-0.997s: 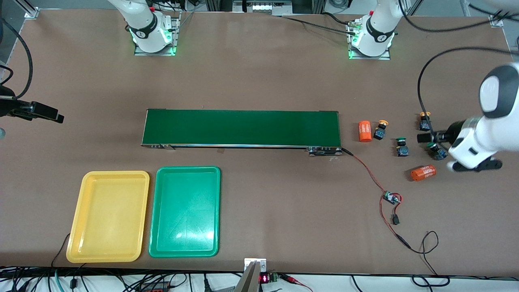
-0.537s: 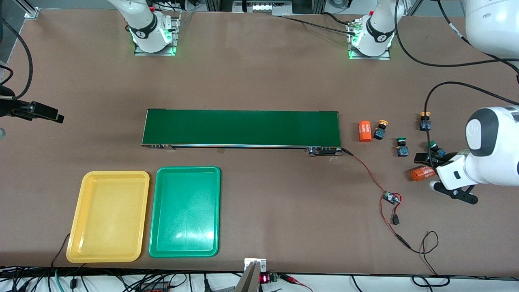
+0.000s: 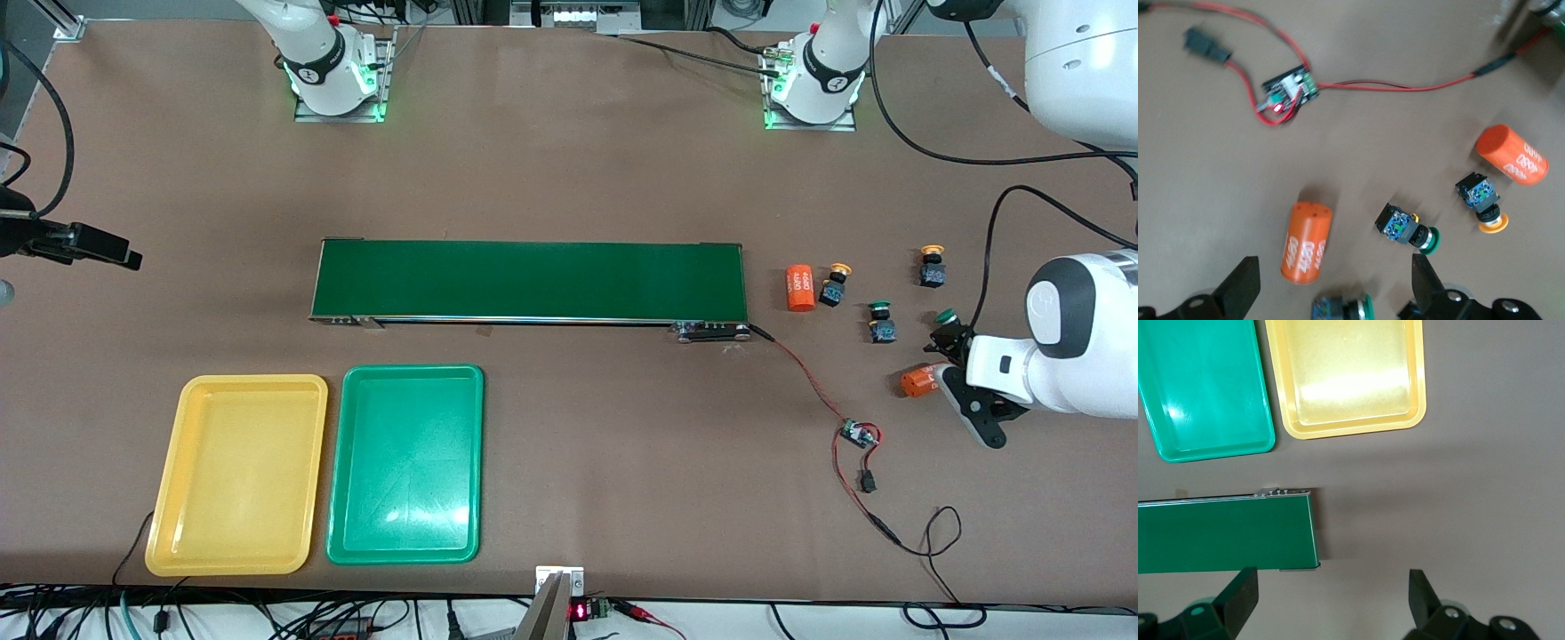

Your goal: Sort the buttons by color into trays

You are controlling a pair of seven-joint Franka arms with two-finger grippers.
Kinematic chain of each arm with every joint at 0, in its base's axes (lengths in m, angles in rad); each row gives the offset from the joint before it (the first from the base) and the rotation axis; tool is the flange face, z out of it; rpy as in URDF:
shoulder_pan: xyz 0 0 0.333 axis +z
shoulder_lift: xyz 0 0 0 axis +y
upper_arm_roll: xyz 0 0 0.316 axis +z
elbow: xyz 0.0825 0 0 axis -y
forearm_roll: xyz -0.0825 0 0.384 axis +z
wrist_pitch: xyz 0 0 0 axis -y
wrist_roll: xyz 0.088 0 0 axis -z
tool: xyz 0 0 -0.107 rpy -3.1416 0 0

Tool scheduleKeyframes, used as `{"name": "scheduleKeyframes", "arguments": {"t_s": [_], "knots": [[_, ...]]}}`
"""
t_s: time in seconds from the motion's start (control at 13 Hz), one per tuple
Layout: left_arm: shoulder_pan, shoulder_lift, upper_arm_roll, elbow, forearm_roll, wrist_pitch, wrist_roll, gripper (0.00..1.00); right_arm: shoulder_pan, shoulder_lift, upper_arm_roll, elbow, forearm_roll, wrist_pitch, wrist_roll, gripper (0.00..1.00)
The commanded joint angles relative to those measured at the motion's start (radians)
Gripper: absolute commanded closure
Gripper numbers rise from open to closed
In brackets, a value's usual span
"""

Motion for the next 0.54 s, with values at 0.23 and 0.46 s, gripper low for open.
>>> {"name": "scheduleKeyframes", "arguments": {"t_s": [0.23, 0.46], "knots": [[0.049, 0.023, -0.002, -0.11, -0.045, 0.116, 0.228, 0.0, -0.004, 0.001, 0.003, 0.013, -0.002, -0.016, -0.014, 0.0], [0.063, 0.033, -0.002, -0.119, -0.045, 0.168, 0.286, 0.0, -0.007, -0.001, 0.003, 0.013, -0.005, -0.019, -0.02, 0.0]]}}
